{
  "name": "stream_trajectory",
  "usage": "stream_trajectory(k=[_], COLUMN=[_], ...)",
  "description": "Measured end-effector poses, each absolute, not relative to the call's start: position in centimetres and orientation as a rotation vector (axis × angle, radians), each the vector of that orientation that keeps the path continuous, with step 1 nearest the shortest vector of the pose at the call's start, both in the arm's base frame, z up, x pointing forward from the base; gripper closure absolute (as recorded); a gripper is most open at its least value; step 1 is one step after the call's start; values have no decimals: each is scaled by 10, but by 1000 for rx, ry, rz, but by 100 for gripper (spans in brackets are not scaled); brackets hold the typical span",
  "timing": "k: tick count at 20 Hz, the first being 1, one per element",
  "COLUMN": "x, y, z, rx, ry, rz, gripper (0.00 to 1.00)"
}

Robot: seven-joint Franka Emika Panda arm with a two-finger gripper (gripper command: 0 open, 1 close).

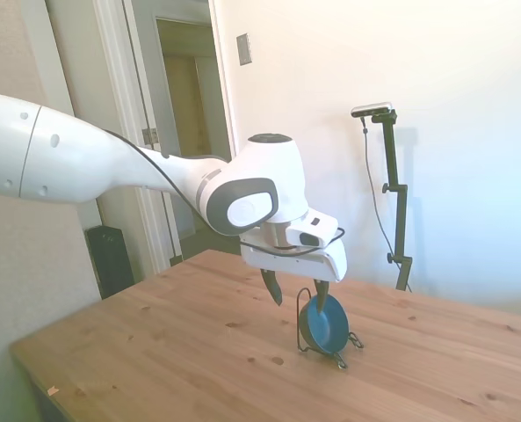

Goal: Unload the bowl

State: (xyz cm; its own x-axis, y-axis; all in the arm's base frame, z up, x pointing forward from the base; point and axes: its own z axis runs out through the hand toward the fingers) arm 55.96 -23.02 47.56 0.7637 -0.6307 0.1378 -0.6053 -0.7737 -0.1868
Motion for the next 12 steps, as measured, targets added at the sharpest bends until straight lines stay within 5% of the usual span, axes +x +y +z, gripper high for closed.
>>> stream_trajectory(k=[6,12], x=[579,585], y=[-230,-245], z=[446,449], rx=[-2807,-2762], ry=[877,726], rz=[-207,-118], gripper=[0,0])
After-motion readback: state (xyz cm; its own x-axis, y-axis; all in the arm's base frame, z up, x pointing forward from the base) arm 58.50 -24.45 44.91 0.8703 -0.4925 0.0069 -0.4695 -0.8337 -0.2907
